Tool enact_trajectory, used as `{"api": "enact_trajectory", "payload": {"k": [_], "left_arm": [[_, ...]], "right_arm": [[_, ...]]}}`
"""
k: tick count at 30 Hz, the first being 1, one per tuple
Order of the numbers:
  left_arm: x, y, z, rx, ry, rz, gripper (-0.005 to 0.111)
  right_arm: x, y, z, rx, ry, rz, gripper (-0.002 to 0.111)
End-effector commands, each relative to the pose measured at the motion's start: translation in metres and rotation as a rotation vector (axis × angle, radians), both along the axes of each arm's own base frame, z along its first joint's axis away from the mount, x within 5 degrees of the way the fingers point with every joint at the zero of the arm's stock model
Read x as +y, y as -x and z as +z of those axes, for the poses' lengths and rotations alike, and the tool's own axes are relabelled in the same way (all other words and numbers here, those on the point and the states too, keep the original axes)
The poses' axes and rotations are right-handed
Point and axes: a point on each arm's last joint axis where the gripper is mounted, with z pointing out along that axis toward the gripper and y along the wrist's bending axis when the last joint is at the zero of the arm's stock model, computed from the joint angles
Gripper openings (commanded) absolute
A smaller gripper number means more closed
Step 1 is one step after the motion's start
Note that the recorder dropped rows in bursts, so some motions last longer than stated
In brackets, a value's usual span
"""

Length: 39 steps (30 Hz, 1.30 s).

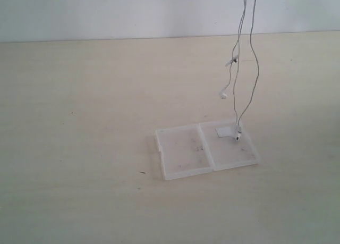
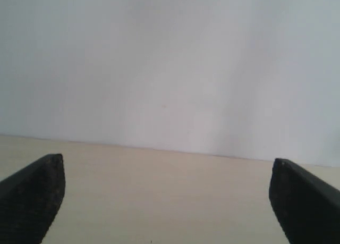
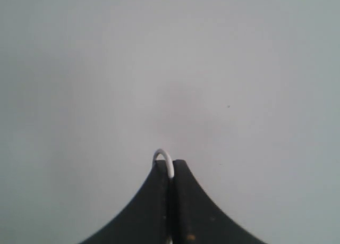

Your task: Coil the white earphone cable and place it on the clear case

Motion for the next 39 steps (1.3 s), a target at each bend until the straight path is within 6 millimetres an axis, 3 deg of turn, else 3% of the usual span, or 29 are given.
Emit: {"api": "enact_trajectory", "payload": {"k": [1, 8, 13, 19, 34, 36, 39], "left_arm": [[0.000, 0.002, 0.011, -0.128, 0.048, -0.008, 0.105], [0.000, 0.003, 0.014, -0.158, 0.069, -0.013, 0.105], [0.000, 0.003, 0.016, -0.176, 0.288, -0.055, 0.105], [-0.001, 0.007, 0.027, -0.308, 0.292, -0.080, 0.105], [-0.001, 0.007, 0.027, -0.312, 0.187, -0.054, 0.104], [-0.001, 0.007, 0.027, -0.312, 0.187, -0.054, 0.098], [-0.001, 0.007, 0.027, -0.313, 0.168, -0.051, 0.062]], "right_arm": [[0.000, 0.000, 0.002, -0.031, -0.014, 0.002, 0.000], [0.002, -0.005, -0.001, -0.022, -0.010, 0.002, 0.000], [0.005, -0.011, -0.001, -0.020, -0.002, 0.001, 0.000], [0.006, -0.014, -0.001, -0.020, -0.002, 0.001, 0.000], [0.006, -0.014, -0.001, -0.021, 0.032, -0.005, 0.000], [0.006, -0.014, -0.001, -0.021, 0.032, -0.005, 0.000], [0.006, -0.014, -0.001, -0.021, 0.032, -0.005, 0.000]]}}
